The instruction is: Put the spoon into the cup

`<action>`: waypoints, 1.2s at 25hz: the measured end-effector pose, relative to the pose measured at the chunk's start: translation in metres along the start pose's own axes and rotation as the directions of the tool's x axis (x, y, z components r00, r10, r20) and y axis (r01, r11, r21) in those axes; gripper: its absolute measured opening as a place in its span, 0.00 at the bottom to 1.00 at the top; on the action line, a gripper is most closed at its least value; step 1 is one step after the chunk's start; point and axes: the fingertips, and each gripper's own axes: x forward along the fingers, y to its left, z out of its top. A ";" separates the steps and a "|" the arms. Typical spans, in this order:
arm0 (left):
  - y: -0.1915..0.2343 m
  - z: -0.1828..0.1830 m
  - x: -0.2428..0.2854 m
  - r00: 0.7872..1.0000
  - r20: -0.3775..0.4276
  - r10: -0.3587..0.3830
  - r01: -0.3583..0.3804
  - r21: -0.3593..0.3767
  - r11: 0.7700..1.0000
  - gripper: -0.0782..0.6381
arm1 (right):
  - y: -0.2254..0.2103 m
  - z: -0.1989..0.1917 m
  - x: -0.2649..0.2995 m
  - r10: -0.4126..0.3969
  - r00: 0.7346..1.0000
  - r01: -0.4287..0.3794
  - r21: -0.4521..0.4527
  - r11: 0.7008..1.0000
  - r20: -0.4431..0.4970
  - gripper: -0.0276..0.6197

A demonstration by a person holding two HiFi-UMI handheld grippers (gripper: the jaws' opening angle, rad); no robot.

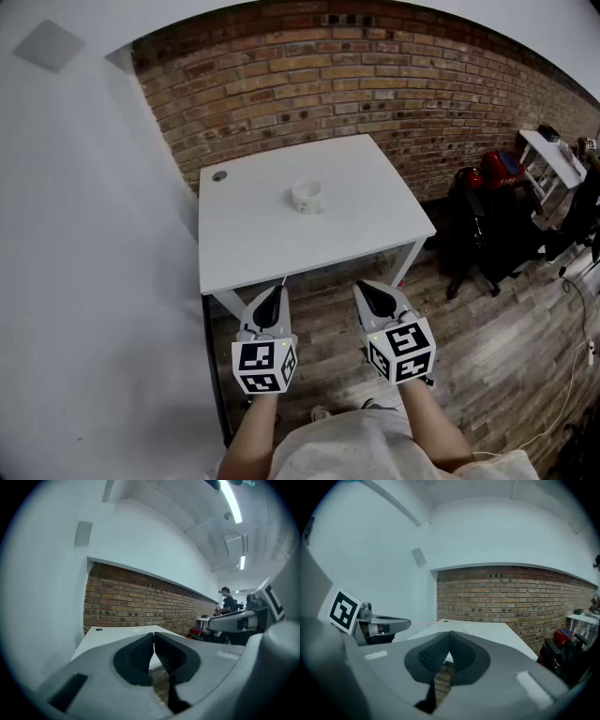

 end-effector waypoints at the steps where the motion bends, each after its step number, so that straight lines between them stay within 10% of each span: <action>1: 0.000 -0.001 -0.001 1.000 0.000 0.001 -0.001 0.000 1.000 0.11 | 0.001 -0.001 0.000 0.002 1.000 -0.002 0.000 1.000 0.001 0.05; 30: 0.033 -0.010 0.099 0.997 -0.049 0.058 -0.056 0.037 0.998 0.11 | -0.059 -0.005 0.103 0.055 0.998 -0.056 0.057 0.997 0.018 0.05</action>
